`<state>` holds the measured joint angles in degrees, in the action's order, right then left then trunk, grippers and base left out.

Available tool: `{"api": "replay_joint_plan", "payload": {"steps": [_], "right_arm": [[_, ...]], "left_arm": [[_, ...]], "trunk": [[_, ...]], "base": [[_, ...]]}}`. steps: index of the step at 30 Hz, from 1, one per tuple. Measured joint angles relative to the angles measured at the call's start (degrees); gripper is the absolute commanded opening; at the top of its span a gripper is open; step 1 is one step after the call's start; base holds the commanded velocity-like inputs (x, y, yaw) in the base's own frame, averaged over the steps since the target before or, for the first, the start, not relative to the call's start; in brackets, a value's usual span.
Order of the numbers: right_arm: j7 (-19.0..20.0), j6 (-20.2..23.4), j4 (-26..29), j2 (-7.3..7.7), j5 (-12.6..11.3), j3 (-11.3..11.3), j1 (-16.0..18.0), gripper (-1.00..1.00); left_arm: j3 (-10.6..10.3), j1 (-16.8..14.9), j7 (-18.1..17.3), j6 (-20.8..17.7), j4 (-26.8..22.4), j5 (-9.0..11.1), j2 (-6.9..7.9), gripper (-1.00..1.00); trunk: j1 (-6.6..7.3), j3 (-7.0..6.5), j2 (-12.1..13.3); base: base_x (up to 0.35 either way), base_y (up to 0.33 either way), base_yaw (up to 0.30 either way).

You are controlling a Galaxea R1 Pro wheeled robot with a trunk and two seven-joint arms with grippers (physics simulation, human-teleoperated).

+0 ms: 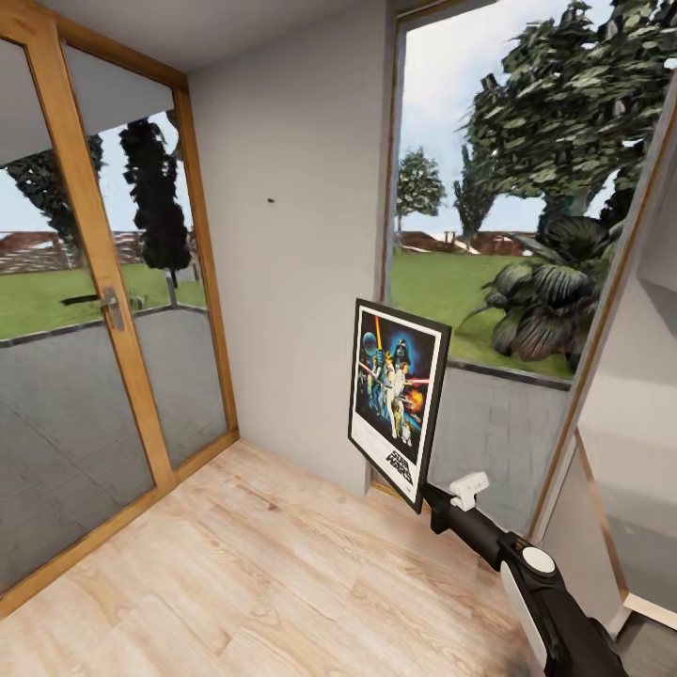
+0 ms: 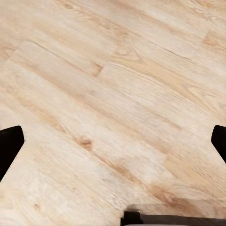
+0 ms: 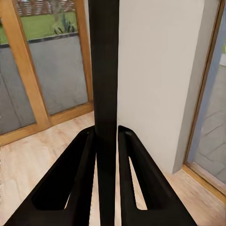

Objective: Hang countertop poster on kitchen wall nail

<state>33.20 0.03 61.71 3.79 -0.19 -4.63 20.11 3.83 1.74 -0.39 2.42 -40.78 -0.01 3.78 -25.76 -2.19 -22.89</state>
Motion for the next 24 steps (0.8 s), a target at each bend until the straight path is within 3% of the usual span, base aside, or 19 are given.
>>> {"api": "replay_joint_plan", "payload": {"steps": [12, 24], "right_arm": [[0.0, -0.07, -0.09, 0.01, 0.0, 0.02, 0.0, -1.0], [0.0, -0.18, -0.08, 0.01, 0.0, 0.0, 0.0, -1.0]], "left_arm": [[0.02, 0.0, -0.01, 0.0, 0.04, 0.01, 0.02, 1.0], [0.13, 0.0, -0.01, 0.0, 0.01, 0.01, 0.05, 1.0]], "trunk": [[0.01, 0.0, -0.01], [0.02, 0.0, -0.01]], "base": [[0.028, 0.294, 0.0], [0.198, 0.292, 0.0]]}}
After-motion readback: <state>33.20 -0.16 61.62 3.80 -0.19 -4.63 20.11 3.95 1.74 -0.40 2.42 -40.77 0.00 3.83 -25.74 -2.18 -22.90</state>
